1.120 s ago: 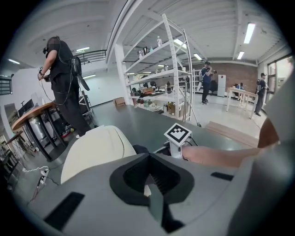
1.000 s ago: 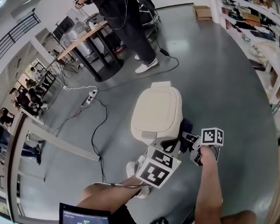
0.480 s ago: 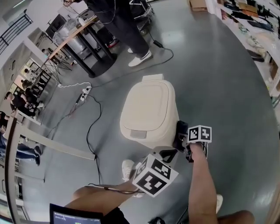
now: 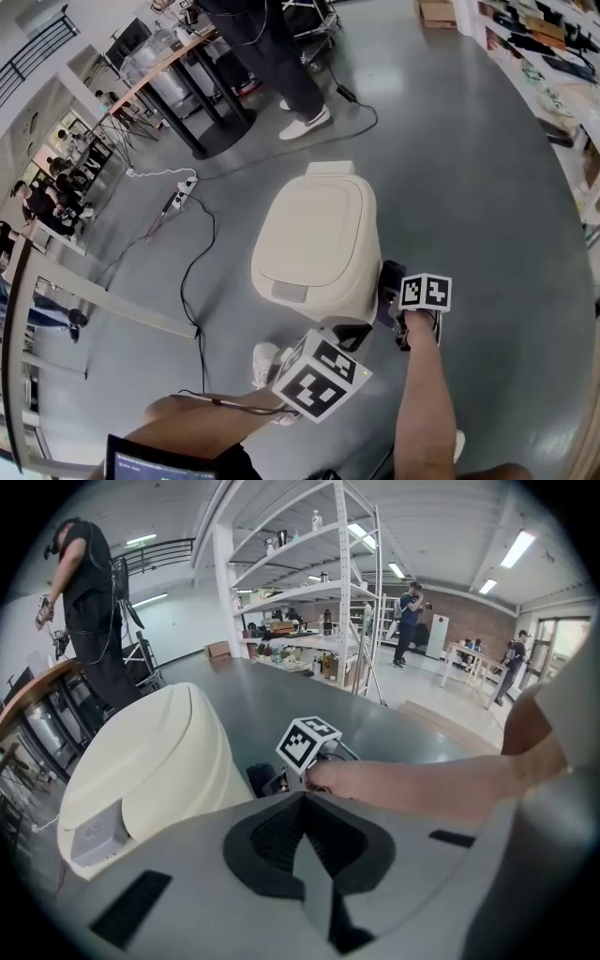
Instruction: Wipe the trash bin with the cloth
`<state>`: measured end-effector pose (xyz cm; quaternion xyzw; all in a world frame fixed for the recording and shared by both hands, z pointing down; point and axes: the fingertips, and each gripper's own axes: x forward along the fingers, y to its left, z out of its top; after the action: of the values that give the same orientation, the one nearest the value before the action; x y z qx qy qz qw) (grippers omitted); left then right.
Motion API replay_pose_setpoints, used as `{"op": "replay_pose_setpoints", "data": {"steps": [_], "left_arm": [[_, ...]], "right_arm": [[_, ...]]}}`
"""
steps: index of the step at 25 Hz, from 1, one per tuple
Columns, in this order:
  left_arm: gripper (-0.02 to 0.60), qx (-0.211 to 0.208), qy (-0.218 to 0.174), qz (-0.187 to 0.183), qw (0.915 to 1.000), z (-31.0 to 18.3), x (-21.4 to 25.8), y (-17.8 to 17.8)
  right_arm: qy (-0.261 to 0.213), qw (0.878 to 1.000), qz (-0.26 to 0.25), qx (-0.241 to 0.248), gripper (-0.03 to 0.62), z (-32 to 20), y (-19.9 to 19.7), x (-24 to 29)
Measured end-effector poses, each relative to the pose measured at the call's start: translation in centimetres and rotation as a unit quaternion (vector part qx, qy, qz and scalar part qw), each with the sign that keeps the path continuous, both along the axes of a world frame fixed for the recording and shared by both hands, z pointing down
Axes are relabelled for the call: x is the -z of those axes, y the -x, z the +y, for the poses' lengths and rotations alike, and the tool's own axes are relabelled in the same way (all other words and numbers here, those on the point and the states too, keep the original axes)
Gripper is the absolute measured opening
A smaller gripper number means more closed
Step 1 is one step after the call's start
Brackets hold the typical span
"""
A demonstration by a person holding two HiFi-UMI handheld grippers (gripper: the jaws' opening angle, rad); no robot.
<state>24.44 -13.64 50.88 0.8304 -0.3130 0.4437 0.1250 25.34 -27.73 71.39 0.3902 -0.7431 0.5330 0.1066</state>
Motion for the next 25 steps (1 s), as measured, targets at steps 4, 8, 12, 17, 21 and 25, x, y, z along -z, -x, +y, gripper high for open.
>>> {"op": "replay_pose_setpoints", "data": {"steps": [4, 8, 12, 17, 21, 25], "left_arm": [[-0.002, 0.006, -0.012, 0.009, 0.9999, -1.0, 1.0, 0.1], [-0.003, 0.0, -0.025, 0.021, 0.9995, -1.1, 2.3, -0.6], [-0.003, 0.009, -0.028, 0.017, 0.9994, -1.2, 2.7, 0.7], [-0.003, 0.028, -0.044, 0.01, 0.9986, -1.8, 3.8, 2.1], [-0.002, 0.033, -0.043, 0.021, 0.9983, -1.7, 4.3, 1.9], [-0.003, 0.031, -0.038, 0.023, 0.9985, -1.6, 4.0, 1.6]], "right_arm": [[-0.069, 0.995, -0.068, -0.007, 0.075, -2.4, -0.9, 7.8], [-0.108, 0.978, -0.179, 0.005, 0.075, -4.3, -1.7, 15.6], [-0.109, 0.968, -0.219, 0.047, 0.075, -4.9, -1.4, 19.1], [-0.101, 0.974, -0.192, 0.063, 0.075, -5.7, -0.4, 19.1], [-0.091, 0.982, -0.155, 0.062, 0.075, -6.1, 0.6, 17.1], [-0.079, 0.991, -0.109, 0.03, 0.075, -7.3, 0.5, 14.0]]}}
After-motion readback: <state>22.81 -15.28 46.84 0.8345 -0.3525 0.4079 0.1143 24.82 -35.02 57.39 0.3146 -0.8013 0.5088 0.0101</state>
